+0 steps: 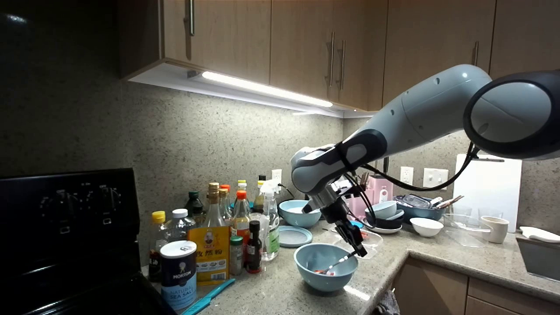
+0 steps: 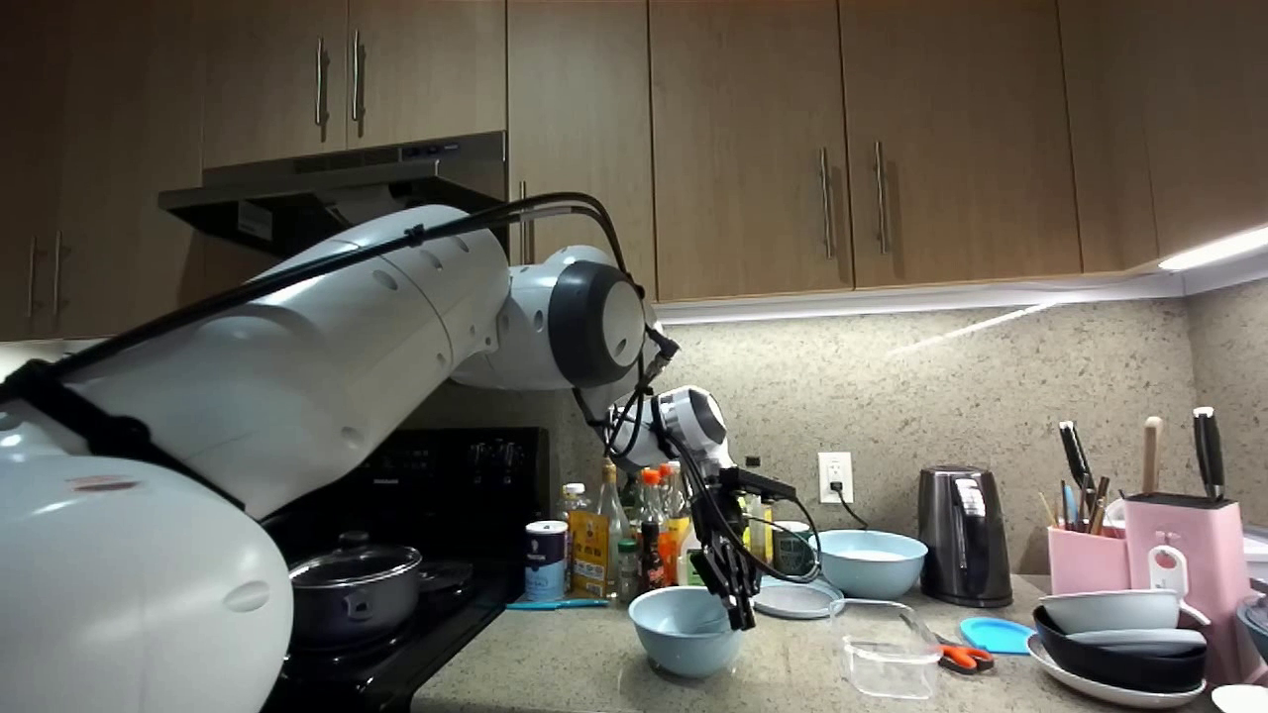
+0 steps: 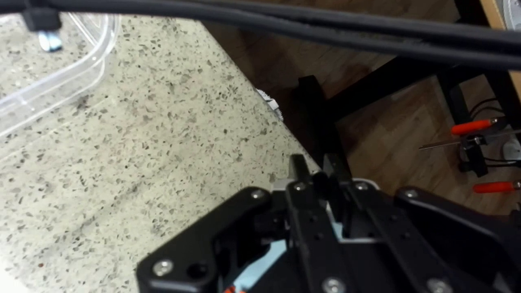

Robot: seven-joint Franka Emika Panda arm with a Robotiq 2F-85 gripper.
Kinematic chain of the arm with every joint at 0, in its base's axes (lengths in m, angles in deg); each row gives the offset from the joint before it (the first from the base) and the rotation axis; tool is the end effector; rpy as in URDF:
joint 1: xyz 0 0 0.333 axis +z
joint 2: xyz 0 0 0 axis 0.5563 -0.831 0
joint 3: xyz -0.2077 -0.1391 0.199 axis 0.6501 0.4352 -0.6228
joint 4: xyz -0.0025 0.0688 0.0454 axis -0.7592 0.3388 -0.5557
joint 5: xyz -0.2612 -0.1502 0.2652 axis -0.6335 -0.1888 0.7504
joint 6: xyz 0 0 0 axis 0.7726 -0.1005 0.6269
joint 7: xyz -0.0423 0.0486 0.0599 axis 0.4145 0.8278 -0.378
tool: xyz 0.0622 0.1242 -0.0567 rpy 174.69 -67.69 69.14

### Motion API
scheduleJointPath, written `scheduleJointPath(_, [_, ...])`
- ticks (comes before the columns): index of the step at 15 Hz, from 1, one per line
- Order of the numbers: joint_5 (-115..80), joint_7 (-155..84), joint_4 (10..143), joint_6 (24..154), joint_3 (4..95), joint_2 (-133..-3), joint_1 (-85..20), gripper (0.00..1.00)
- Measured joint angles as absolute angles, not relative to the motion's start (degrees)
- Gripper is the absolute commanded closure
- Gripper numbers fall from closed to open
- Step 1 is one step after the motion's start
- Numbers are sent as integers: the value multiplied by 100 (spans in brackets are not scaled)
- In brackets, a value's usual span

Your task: Use the spoon to stir the contents in the bowl

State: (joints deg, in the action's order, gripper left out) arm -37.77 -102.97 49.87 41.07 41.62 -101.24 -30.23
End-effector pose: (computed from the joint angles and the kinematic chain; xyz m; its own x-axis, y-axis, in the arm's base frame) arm 0.6985 0.0159 0.2165 0.1650 0.8492 -0.5015 0.8963 -0.3413 -0.2831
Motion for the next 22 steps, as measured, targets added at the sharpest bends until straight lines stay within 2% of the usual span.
scheduleJointPath(6, [-4106, -9612, 5000, 4858, 4359, -9921, -2767, 96])
scheduleJointPath(10, [-4715, -8680, 5011, 4711, 4647, -9843, -2283, 96])
scheduleJointPath(11, [-4839, -8430, 5008, 4540, 4702, -9842, -2157, 85])
scheduleJointPath(13, [-5017, -8013, 4998, 4184, 4762, -9840, -1964, 85])
scheduleJointPath(14, [-5057, -7934, 4998, 4134, 4780, -9839, -1915, 96])
scheduleJointPath(22, [-5075, -7910, 4997, 4139, 4528, -9848, -1937, 96])
